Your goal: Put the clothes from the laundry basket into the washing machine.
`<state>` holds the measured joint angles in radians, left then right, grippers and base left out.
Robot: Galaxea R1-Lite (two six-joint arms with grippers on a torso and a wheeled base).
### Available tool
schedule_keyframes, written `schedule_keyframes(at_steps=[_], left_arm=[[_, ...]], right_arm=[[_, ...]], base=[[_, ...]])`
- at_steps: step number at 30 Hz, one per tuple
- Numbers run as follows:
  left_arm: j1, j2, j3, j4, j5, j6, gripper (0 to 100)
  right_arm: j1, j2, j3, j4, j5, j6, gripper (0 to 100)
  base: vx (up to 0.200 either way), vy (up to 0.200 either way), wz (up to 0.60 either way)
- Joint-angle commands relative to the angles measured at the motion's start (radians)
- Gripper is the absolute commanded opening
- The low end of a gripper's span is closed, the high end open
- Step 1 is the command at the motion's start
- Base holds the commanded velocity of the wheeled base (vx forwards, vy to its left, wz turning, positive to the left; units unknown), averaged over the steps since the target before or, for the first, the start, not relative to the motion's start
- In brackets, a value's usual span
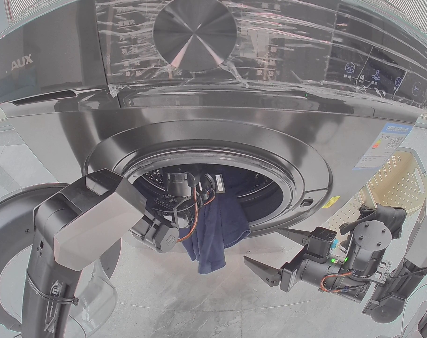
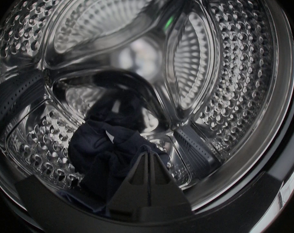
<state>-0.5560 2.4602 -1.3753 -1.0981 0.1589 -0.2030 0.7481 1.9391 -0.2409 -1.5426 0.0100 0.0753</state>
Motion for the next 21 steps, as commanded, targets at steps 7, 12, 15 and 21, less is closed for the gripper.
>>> schedule_keyframes(at_steps=[7,12,15,21], left_arm=[[0.004,0.011,-0.123,-0.048,0.05,-0.038,0],[0.004,0.011,-0.131,-0.055,0.056,-0.041,0],[0.002,0.009,-0.113,-0.062,0.056,-0.039,0],[-0.019,-0.064,0.012,-0.032,0.057,-0.038,100]], right_arm=[[-0.001,0.001,0.0,-0.001,0.001,0.0,100],[0.0,0.007,0.0,-0.001,-0.001,0.0,100],[-0.001,0.006,0.0,-0.001,-0.001,0.0,100],[-0.001,0.007,0.0,-0.001,-0.001,0.0,100]], base=[[0.0,0.0,0.0],[0.0,0.0,0.0],[0.0,0.0,0.0],[0.0,0.0,0.0]])
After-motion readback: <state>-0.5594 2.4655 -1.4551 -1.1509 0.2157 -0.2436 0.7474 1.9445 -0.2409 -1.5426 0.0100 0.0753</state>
